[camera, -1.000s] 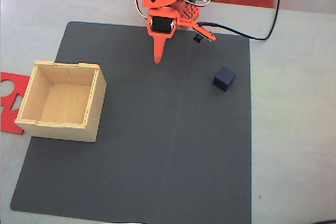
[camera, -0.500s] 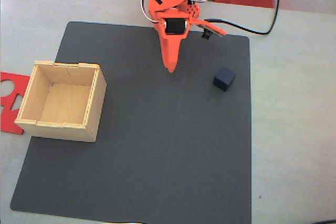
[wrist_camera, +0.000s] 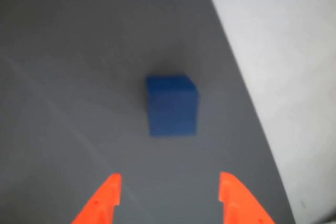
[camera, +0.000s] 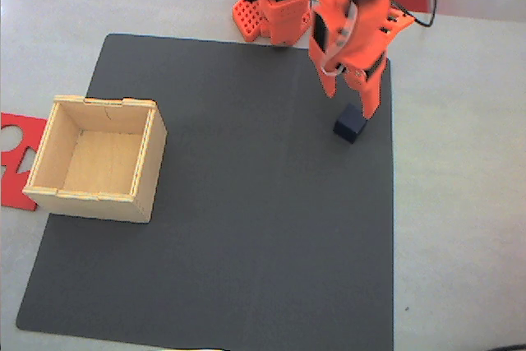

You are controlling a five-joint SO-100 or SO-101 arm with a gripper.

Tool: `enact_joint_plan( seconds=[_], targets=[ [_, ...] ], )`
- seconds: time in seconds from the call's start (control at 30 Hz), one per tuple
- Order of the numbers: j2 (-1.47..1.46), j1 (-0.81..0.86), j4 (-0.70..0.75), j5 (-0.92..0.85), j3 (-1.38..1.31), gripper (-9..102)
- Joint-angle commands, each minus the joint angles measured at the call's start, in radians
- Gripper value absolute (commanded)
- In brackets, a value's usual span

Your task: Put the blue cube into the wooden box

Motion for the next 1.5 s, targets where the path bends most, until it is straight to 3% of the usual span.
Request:
enact_joint_plan(
  seconds=[0.0,0.5,1.03,1.47],
  targets=[
    [-0.043,-0.026,0.044,-0.026,-0.051,23],
    [-0.244,-0.057,-0.012,-0.117,-0.043,25],
    [-0.264,-0.075,-0.002,-0.242,-0.078,26],
    [-0.383,0.040,-0.080,-0.284,-0.097,23]
  ],
)
